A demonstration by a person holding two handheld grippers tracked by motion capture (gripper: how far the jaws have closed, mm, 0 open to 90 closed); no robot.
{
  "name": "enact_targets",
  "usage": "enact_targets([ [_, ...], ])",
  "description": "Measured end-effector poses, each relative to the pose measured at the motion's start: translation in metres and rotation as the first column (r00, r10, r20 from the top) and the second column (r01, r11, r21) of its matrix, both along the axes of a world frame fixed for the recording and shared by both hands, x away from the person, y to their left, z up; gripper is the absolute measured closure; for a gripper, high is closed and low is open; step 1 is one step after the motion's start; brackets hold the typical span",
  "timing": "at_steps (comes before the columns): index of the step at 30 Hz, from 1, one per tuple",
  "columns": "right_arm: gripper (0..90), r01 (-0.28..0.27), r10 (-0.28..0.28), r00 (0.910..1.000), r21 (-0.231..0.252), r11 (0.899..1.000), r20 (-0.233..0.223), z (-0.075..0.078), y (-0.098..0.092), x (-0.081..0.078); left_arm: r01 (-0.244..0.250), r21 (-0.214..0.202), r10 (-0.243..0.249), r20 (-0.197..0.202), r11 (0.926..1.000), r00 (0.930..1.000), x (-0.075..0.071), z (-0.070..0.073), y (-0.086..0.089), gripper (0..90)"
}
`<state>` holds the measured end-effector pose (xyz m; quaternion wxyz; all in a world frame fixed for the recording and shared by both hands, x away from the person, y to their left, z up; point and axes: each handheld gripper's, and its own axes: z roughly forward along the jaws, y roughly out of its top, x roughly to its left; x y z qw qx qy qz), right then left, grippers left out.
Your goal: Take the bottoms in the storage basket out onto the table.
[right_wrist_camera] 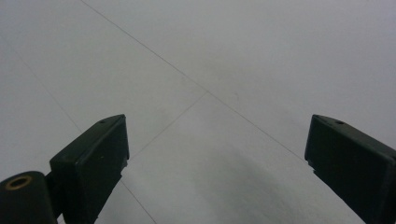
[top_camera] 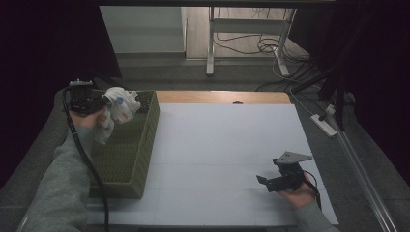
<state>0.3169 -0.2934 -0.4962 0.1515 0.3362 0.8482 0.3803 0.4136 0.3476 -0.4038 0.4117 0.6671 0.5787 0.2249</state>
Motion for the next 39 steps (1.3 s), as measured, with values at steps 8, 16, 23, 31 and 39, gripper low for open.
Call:
enact_targets([
  [8, 6.6, 0.002, -0.002, 1.0000, 0.001, 1.000, 0.001, 0.000, 0.000, 0.000, -0.006, -0.029, 0.007, 0.027, 0.9995, 0.9996, -0.008, 0.004, 0.006, 76.1],
  [16, 6.6, 0.005, -0.005, 1.0000, 0.000, 1.000, 0.003, 0.000, -0.001, 0.000, 0.000, -0.052, 0.003, 0.054, 0.9987, 0.9986, -0.013, 0.009, 0.006, 76.1],
  [23, 6.6, 0.006, -0.006, 1.0000, -0.003, 1.000, 0.002, 0.000, -0.001, 0.000, 0.012, -0.068, -0.006, 0.077, 0.9976, 0.9970, -0.016, 0.014, 0.003, 76.1],
  [31, 6.6, 0.007, -0.007, 1.0000, -0.004, 1.000, 0.001, 0.000, 0.000, 0.000, 0.033, -0.078, -0.024, 0.110, 0.9964, 0.9937, -0.020, 0.023, -0.002, 76.0],
  [39, 6.6, 0.006, -0.006, 1.0000, -0.006, 1.000, 0.001, 0.000, 0.000, 0.000, 0.053, -0.102, -0.039, 0.131, 0.9934, 0.9906, -0.023, 0.027, -0.007, 76.0],
])
